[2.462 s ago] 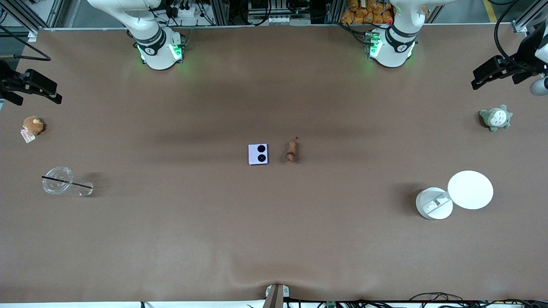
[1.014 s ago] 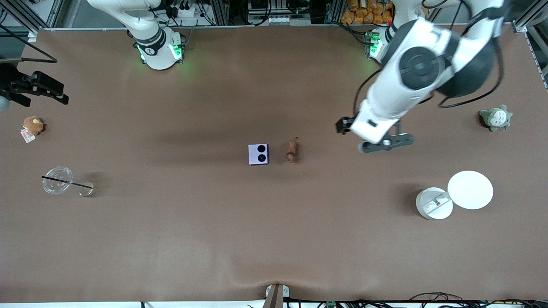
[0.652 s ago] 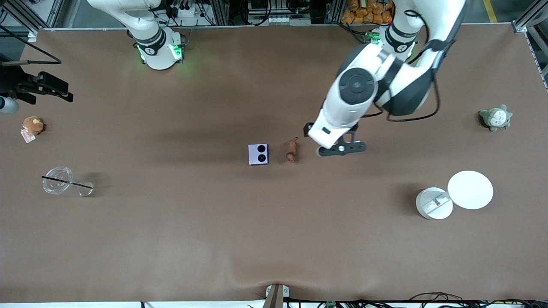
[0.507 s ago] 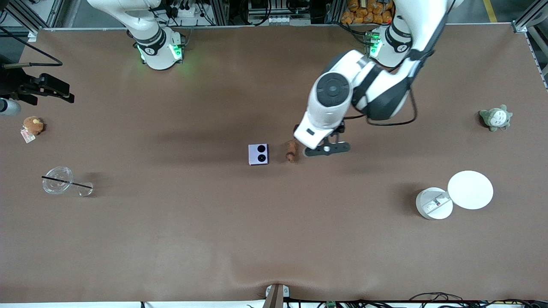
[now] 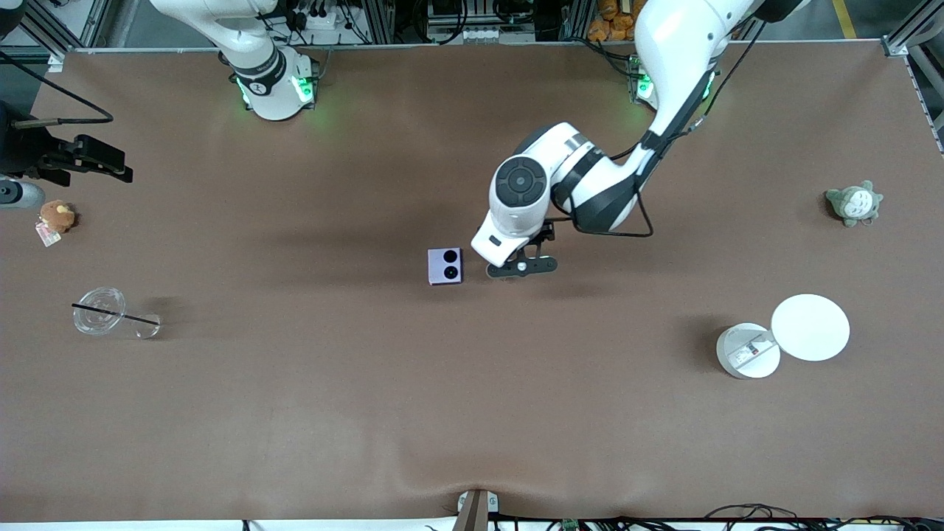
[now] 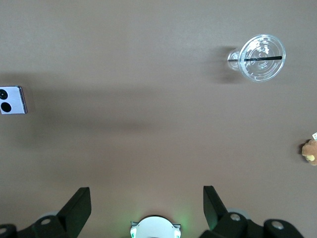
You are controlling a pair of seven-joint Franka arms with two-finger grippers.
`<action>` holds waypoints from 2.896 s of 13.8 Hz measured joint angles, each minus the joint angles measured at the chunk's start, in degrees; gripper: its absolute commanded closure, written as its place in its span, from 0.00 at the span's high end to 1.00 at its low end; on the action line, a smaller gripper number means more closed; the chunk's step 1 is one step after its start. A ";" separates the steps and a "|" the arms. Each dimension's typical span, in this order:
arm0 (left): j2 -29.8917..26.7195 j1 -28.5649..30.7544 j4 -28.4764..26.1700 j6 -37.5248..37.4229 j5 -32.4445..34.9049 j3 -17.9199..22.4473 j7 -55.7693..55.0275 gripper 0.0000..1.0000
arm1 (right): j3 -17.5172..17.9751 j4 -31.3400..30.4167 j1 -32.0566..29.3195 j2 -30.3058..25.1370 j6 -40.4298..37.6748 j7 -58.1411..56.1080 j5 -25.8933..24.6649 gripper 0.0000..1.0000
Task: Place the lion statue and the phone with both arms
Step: 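Reach the left gripper down to the brown lion statue and grasp it, then carry the lion toward the white lamp while the right gripper reaches out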
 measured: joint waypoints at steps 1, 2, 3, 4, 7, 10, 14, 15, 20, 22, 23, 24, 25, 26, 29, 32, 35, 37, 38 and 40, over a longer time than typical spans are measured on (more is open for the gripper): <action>0.71 -0.28 0.04 1.42 0.56 0.02 -1.56 1.00 | -0.01 0.01 -0.01 0.00 0.00 0.00 0.00 1.00; 1.38 -0.53 0.08 2.93 0.89 0.03 -3.23 1.00 | -0.02 0.01 -0.01 0.00 0.00 0.00 0.00 1.00; 2.02 -0.81 0.11 4.07 1.05 0.04 -4.34 1.00 | -0.03 0.01 -0.01 0.00 0.00 0.00 0.00 1.00; 2.61 -1.10 0.15 4.68 1.41 0.04 -4.97 1.00 | -0.03 0.01 -0.01 0.00 0.00 0.00 0.00 1.00; 4.02 -1.91 0.21 5.54 3.04 0.05 -6.09 1.00 | -0.05 0.01 -0.01 0.00 0.01 0.00 0.00 1.00; 5.26 -2.67 0.21 7.63 5.22 0.06 -7.54 0.98 | -0.08 0.01 -0.02 0.03 0.02 0.00 0.00 1.00; 6.57 -2.71 0.23 7.85 10.08 0.19 -7.70 0.90 | -0.21 0.01 -0.10 0.08 0.03 0.00 0.00 1.00; 6.83 -2.71 0.23 7.88 10.84 0.21 -7.70 0.87 | -0.28 0.01 -0.17 0.10 0.03 0.00 0.00 1.00; 8.06 -2.70 0.25 8.98 11.55 0.33 -7.70 0.00 | -0.32 0.01 -0.20 0.14 0.03 0.00 0.02 1.00; 8.11 -2.63 0.26 9.01 11.62 0.39 -7.55 0.00 | -0.32 0.01 -0.21 0.15 0.03 0.00 0.02 1.00; 8.05 -2.49 0.36 8.95 11.68 0.40 -6.99 0.00 | -0.32 0.01 -0.21 0.16 0.03 0.00 0.02 1.00; 7.90 -2.24 0.56 8.44 11.80 0.45 -5.74 0.00 | -0.33 0.01 -0.22 0.17 0.03 0.00 0.02 1.00; 7.41 -1.72 0.97 6.48 11.82 0.47 -3.70 0.00 | -0.33 0.01 -0.22 0.19 0.03 0.00 0.03 1.00; 6.35 -0.73 1.57 3.04 11.82 0.43 -1.02 0.00 | -0.33 0.01 -0.22 0.20 0.02 0.00 0.13 1.00; 0.28 5.97 1.34 -5.52 11.61 -2.21 6.28 0.00 | -0.18 0.02 -0.02 0.24 0.03 0.08 3.41 1.00; -4.88 15.75 -1.93 -6.79 11.42 -8.74 9.96 0.00 | 0.36 0.01 1.57 0.92 0.15 1.85 7.36 1.00; -6.14 26.09 -2.12 -6.79 11.37 -13.91 15.16 0.00 | 0.61 0.51 4.79 3.70 0.72 5.45 9.95 1.00; -6.10 32.63 -2.74 -6.79 11.34 -14.57 21.71 0.00 | 0.74 1.41 7.71 6.23 2.19 9.14 11.22 1.00; -5.88 35.75 -3.36 -6.78 11.28 -14.59 24.99 0.00 | 0.83 1.79 9.57 7.54 3.71 11.68 11.48 1.00; -4.65 41.12 -4.25 -5.63 11.24 -14.61 30.25 0.00 | 1.01 2.18 13.69 10.02 7.57 16.16 11.66 1.00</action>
